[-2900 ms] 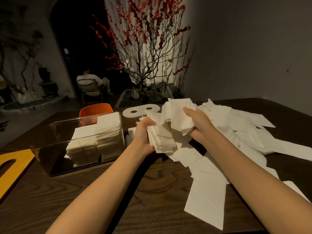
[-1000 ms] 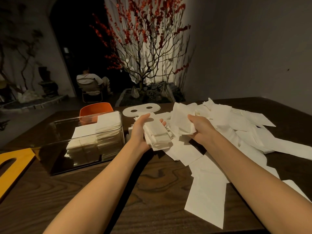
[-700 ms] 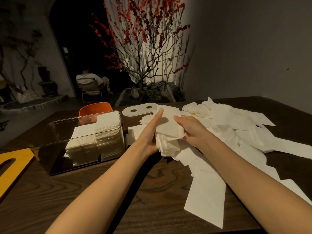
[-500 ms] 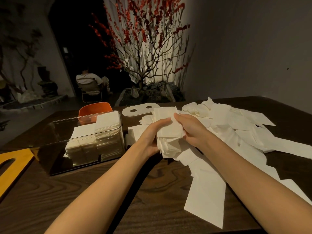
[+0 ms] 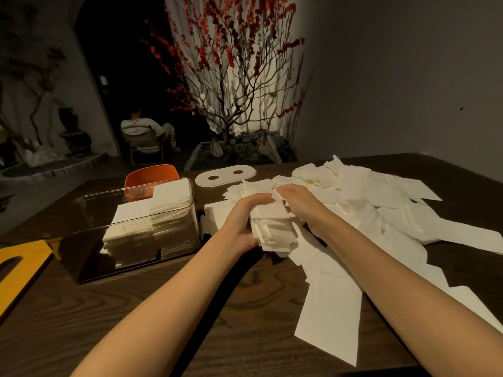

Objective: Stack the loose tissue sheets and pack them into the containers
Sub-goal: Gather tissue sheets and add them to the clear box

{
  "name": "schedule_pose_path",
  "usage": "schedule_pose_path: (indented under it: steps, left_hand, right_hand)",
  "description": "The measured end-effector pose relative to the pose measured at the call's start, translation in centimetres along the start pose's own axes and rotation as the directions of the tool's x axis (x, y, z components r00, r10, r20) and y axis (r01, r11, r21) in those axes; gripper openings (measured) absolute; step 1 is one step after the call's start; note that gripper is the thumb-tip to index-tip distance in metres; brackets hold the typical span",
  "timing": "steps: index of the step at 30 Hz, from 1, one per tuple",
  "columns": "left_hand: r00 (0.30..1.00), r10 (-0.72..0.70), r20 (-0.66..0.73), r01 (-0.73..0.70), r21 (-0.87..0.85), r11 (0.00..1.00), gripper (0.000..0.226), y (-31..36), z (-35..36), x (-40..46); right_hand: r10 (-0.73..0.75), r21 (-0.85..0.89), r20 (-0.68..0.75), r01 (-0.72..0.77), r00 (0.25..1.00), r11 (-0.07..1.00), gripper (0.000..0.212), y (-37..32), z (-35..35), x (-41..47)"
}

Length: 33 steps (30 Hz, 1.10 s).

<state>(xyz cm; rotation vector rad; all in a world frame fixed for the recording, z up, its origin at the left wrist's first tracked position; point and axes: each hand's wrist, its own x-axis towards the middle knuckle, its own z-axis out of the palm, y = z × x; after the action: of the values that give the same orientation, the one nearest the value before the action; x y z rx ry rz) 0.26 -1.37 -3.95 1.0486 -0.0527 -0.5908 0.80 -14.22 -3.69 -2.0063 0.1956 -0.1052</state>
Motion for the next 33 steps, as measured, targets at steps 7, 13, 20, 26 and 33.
schedule_pose_path:
  steps: [7, 13, 20, 26, 33]
  left_hand:
    - [0.995, -0.079, 0.055, 0.082, -0.047, 0.996, 0.017, 0.0, 0.4, -0.5]
    - [0.986, -0.122, 0.110, 0.130, -0.067, 0.989, 0.044, 0.0, -0.4, -0.1]
    - [0.992, -0.092, 0.083, 0.098, -0.078, 0.992, 0.045, 0.3, -1.0, 0.3]
    - [0.995, -0.085, 0.048, 0.082, 0.058, 0.995, 0.052, 0.3, -1.1, 0.7]
    - [0.997, -0.078, 0.007, 0.078, -0.035, 0.996, 0.066, -0.3, -1.1, 1.8]
  right_hand:
    - [0.061, 0.273, 0.069, -0.078, 0.996, 0.959, 0.022, 0.8, -0.5, 0.1]
    - [-0.051, 0.298, -0.075, 0.071, 0.996, 0.952, 0.023, 0.7, -1.1, 0.1]
    - [-0.109, 0.172, -0.022, 0.111, 0.994, 0.979, 0.021, 0.5, -0.8, 0.1]
    - [-0.121, 0.131, -0.048, 0.126, 0.991, 0.983, 0.018, 1.0, -0.4, 0.1]
    - [-0.099, 0.097, -0.117, 0.110, 0.988, 0.989, 0.022, 1.3, -1.0, 0.4]
